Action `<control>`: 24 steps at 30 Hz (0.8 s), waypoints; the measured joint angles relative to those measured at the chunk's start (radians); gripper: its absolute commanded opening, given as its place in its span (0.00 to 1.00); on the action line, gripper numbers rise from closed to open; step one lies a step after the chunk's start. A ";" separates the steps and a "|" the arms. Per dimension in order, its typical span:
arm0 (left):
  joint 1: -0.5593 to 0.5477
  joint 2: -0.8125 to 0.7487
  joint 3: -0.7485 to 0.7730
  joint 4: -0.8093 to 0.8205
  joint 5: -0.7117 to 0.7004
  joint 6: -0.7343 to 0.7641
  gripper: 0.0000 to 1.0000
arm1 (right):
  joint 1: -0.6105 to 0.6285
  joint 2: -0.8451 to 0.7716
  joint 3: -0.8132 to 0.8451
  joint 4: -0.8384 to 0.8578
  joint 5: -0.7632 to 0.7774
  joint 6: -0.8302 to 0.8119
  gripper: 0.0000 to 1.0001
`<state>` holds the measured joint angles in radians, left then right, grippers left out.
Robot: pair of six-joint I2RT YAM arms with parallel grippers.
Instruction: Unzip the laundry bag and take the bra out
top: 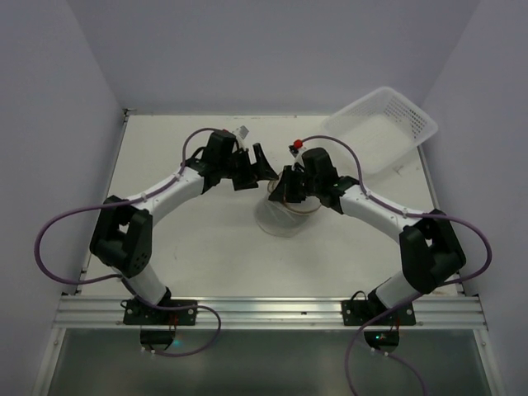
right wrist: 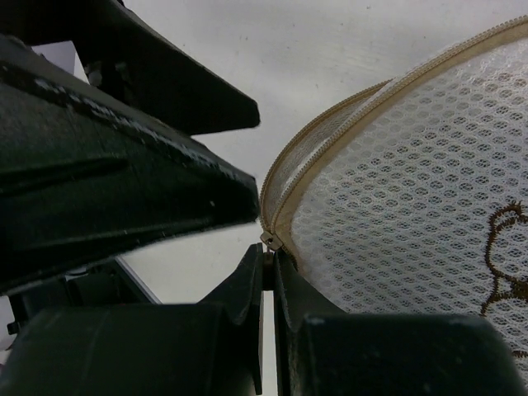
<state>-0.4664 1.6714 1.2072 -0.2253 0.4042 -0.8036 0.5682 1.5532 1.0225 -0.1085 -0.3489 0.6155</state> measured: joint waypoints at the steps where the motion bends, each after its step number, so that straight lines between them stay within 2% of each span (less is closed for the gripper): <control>1: -0.011 0.002 -0.001 0.004 0.002 -0.006 0.85 | 0.004 0.000 0.000 0.000 0.000 -0.003 0.00; 6: -0.042 0.037 -0.001 0.032 0.004 -0.024 0.78 | 0.020 0.000 0.000 -0.001 0.018 -0.015 0.00; 9: -0.056 0.074 -0.001 0.037 0.003 -0.026 0.68 | 0.026 -0.001 0.000 -0.004 0.027 -0.027 0.00; 11: -0.068 0.092 -0.001 0.037 0.002 -0.031 0.53 | 0.028 -0.002 0.000 -0.008 0.043 -0.035 0.00; 12: -0.074 0.099 -0.001 0.039 0.001 -0.031 0.39 | 0.029 -0.005 -0.002 -0.010 0.046 -0.038 0.00; 15: -0.087 0.112 -0.001 0.045 0.007 -0.037 0.16 | 0.032 -0.014 -0.016 -0.015 0.064 -0.044 0.00; 16: -0.091 0.113 0.001 0.049 0.005 -0.038 0.01 | 0.034 -0.018 -0.023 -0.019 0.070 -0.047 0.00; 24: -0.089 0.109 0.002 0.049 0.030 -0.035 0.00 | 0.037 -0.122 -0.121 -0.018 0.106 -0.073 0.00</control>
<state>-0.5549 1.7802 1.2091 -0.1764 0.4343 -0.8391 0.6052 1.4311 0.9012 -0.1265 -0.2428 0.5423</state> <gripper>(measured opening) 0.030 0.030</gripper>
